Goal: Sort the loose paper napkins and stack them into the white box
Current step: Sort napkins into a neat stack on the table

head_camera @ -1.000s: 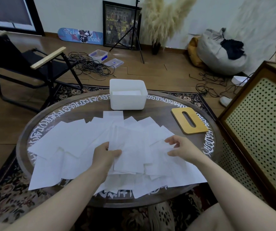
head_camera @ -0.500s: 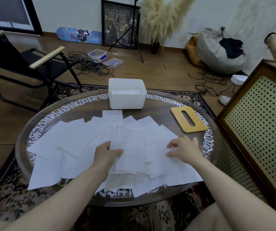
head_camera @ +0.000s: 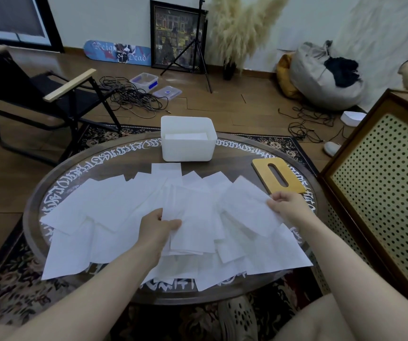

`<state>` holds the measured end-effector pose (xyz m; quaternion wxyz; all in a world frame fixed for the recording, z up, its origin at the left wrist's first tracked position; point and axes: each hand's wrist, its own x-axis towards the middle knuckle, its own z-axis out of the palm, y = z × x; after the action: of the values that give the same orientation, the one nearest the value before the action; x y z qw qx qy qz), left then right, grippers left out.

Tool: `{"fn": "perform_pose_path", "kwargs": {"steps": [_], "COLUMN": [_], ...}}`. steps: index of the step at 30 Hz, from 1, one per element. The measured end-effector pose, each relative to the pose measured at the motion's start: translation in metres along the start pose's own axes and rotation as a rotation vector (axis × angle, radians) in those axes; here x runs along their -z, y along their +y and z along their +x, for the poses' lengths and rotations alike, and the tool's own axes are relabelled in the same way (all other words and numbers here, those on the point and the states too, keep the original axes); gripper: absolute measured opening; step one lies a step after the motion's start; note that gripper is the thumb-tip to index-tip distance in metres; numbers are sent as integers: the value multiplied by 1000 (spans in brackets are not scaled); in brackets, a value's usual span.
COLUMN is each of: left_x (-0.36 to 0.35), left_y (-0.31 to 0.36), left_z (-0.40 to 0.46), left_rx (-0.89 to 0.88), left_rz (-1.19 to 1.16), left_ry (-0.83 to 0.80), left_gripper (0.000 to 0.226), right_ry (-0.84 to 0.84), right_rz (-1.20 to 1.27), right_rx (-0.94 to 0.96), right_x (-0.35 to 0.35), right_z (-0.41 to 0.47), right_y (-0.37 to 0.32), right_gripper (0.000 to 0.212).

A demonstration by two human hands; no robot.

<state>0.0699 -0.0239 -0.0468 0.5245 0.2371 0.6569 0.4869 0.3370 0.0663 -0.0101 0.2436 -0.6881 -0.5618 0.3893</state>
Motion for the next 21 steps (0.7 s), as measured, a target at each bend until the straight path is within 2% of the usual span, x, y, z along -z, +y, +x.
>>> {"fn": "perform_pose_path", "kwargs": {"steps": [4,6,10,15,21], "left_x": [0,0,1,1,0], "left_y": [0,0,0,-1,1], "left_z": [0,0,-2,-2,-1], "left_rx": [18,42,111,133,76], "left_rz": [-11,-18,-29,-11,30], "left_ry": [2,9,-10,-35,-37], "left_gripper": [20,23,20,16,21], "right_ry": [-34,-96,-221,-168,-179], "right_rz": [77,36,-115,-117,-178], "right_rx": [-125,-191,-248,-194,-118], "right_x": [-1,-4,-13,-20,-23], "right_z": [-2,-2,-5,-3,-3], "right_y": [-2,0,1,3,2], "right_gripper": [12,8,17,13,10]}}
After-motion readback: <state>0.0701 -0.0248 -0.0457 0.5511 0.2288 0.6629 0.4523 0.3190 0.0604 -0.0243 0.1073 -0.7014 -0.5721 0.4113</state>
